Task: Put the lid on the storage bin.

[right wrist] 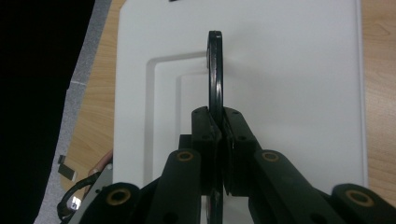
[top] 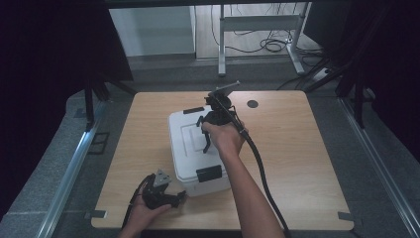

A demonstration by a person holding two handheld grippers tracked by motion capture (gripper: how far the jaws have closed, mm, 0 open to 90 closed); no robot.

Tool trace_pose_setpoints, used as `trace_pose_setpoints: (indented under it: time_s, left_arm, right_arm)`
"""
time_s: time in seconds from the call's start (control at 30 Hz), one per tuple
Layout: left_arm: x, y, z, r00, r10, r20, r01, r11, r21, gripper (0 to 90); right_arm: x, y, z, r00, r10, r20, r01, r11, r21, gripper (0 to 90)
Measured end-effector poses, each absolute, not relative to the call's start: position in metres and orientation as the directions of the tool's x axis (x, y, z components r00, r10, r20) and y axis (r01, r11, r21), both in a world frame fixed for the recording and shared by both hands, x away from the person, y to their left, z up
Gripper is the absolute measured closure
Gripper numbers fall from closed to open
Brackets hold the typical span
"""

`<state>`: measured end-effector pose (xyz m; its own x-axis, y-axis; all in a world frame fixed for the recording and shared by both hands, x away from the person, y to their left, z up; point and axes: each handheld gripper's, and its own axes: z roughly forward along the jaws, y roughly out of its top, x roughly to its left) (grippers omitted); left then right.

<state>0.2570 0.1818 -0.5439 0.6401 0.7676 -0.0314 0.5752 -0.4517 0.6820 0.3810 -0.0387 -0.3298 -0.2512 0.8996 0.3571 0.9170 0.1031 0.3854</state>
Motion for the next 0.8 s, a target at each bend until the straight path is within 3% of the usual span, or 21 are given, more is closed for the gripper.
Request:
trace_pose_setpoints:
  time_s: [0.8]
  left_arm:
    - [0.257,0.182,-0.544,0.642,0.766,-0.03,0.573,-0.454,0.683,12.6]
  right_arm:
    - [0.384,-0.046,-0.352,-0.28,0.889,0.361,0.914,0.133,0.383,83.6]
